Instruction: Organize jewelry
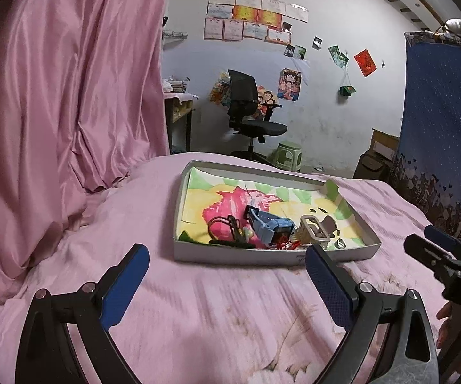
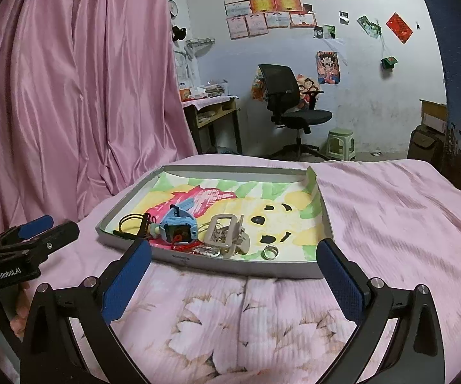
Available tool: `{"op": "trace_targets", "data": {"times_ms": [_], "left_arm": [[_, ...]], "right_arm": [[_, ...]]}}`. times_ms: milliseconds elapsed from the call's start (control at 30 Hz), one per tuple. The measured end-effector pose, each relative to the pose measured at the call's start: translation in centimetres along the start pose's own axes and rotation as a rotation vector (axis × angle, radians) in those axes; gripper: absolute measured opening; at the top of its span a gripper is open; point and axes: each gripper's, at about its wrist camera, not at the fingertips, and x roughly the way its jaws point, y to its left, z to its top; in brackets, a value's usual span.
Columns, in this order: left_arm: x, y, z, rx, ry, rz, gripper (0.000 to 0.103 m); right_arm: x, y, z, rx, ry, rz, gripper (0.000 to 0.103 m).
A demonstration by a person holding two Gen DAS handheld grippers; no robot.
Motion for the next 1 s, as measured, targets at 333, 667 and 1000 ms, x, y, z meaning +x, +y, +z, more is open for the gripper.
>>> {"op": "trace_targets", "data": {"times_ms": [333, 667, 1000], "left_arm": [[-3.0, 0.4, -2.2, 0.032, -0.038, 0.008, 0.098], [-5.3, 0.6, -3.7, 0.043, -0.061, 0.011, 0.098], [-6.8, 0.8, -4.8, 0.047, -0.077, 0.009, 0.098]], "right_arm": [[-2.7, 0.8, -1.3, -0.025, -0.015, 0.007, 0.101], [-5.2, 1.4, -3.0, -0.041, -0.022, 0.019, 0.101], [-7.4, 1.8, -4.3, -0.051, -0.04, 0.011, 0.101]]}}
